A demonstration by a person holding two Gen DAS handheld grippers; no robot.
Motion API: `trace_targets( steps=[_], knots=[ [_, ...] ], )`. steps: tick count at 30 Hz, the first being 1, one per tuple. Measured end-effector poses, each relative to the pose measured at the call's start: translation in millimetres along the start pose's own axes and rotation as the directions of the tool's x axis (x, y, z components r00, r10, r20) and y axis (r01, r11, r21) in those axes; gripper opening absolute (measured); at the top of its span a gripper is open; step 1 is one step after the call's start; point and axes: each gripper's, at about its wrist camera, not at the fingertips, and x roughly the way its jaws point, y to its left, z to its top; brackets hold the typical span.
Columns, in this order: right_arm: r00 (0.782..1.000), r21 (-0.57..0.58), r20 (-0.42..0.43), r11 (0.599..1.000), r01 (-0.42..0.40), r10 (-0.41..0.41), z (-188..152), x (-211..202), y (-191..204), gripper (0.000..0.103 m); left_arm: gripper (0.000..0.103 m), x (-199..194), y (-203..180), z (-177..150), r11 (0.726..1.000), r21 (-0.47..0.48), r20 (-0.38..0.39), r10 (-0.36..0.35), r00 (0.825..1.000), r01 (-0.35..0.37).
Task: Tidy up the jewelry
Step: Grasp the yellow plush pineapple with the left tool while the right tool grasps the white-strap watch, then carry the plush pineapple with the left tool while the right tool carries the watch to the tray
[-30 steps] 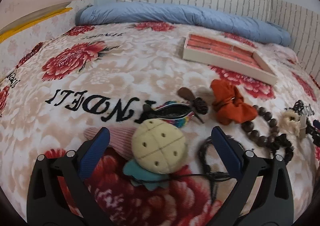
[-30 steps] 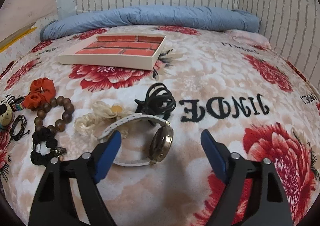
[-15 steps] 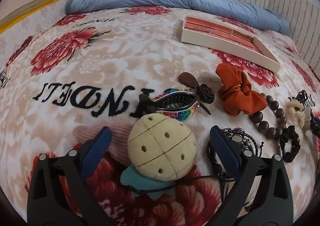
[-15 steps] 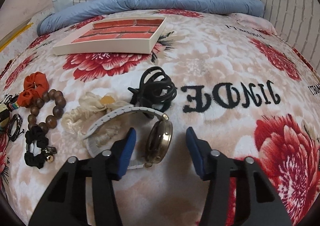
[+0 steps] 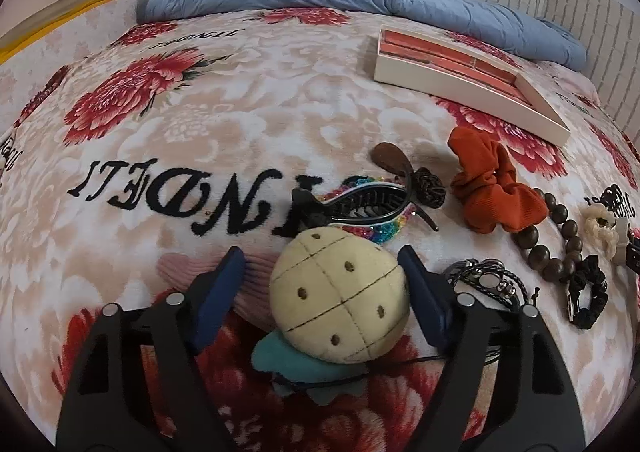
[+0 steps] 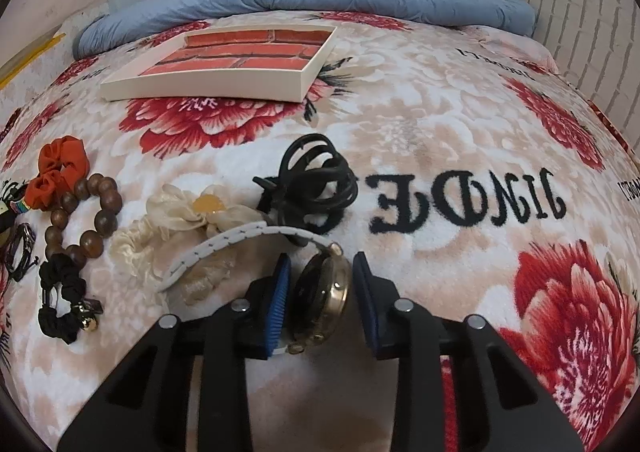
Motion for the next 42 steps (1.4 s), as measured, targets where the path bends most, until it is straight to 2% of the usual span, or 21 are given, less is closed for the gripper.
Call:
trace_targets(
  steps=[3, 13, 22, 27, 36, 42],
  knots=[
    [1.0, -0.007, 0.001, 1.0, 0.002, -0.002, 0, 0, 2, 0.026, 0.074, -1, 0, 0, 1.0, 0.008, 0.0, 0.006, 1.0, -0.006],
    [1.0, -0.023, 0.007, 1.0, -0.003, 0.003, -2, -2, 7, 0.02, 0.057, -8, -4, -1, 1.0, 0.028, 0.019, -0.011, 1.0, 0.011],
    [0.999, -0.021, 0.038, 1.0, -0.015, 0.016, -2, -14, 4, 0.014, 0.053, -17, -1, -2, 1.0, 0.024, 0.037, -0.018, 0.999, 0.017],
    [0.997, -0.01, 0.078, 1.0, -0.019, 0.02, 3, -27, 0, 0.012, 0.053, -29, 1, 2, 1.0, 0.018, 0.077, -0.017, 0.997, 0.015],
    [0.988, -0.016, 0.145, 0.999, -0.044, 0.046, 30, -45, 0, 0.012, 0.053, -46, -3, 43, 0.999, 0.023, 0.155, -0.052, 0.987, 0.049],
    [0.983, -0.024, 0.174, 0.998, -0.054, 0.057, 66, -41, 4, 0.012, 0.053, -44, -14, 94, 0.996, 0.038, 0.201, -0.09, 0.975, 0.084]
  ],
)
